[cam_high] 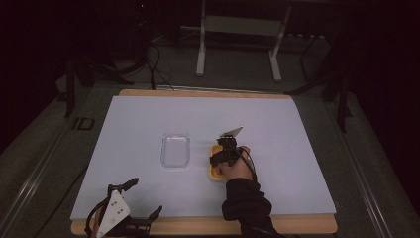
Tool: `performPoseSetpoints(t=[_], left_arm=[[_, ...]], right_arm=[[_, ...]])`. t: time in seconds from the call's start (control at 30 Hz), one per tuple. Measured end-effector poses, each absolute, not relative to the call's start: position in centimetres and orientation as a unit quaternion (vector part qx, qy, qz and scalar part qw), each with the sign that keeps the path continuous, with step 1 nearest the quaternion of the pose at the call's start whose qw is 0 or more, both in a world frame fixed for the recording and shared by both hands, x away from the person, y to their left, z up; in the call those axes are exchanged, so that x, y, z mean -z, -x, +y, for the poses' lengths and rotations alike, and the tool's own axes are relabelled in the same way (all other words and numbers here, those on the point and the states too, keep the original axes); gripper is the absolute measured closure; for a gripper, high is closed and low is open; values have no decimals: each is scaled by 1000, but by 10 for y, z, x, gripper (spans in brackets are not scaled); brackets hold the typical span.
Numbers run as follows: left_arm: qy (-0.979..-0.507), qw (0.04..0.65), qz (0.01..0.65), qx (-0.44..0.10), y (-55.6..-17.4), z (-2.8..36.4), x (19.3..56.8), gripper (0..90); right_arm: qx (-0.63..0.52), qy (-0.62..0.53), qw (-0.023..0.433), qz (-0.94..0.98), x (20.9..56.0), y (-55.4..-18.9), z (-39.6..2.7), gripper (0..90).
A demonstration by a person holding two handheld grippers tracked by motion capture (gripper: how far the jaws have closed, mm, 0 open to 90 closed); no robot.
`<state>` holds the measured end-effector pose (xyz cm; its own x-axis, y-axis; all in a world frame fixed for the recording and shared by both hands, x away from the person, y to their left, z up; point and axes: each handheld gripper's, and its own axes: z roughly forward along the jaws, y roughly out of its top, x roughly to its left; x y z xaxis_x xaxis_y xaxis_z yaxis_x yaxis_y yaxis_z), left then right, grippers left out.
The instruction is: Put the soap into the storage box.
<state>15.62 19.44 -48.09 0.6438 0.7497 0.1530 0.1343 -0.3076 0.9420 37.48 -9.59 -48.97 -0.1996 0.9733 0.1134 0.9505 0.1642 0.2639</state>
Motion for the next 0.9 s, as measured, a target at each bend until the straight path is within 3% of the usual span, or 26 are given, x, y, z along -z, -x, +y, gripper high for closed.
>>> performPoseSetpoints(t=[0.4,0.5,0.63,0.73,0.9], left_arm=[[-751,507,295,-302,-157,194,481,2],[-752,508,294,-301,-157,194,481,2],[-752,508,293,-301,-157,193,481,3],[-752,508,293,-301,-157,194,481,3],[-752,508,292,-300,-157,194,481,3]], right_arm=[[-130,-621,39,772,486,-374,-94,350],[-146,-616,49,773,479,-373,-93,233],[-152,-598,61,784,468,-373,-91,218],[-148,-574,59,803,466,-374,-92,141],[-167,-554,67,813,456,-375,-103,134]])
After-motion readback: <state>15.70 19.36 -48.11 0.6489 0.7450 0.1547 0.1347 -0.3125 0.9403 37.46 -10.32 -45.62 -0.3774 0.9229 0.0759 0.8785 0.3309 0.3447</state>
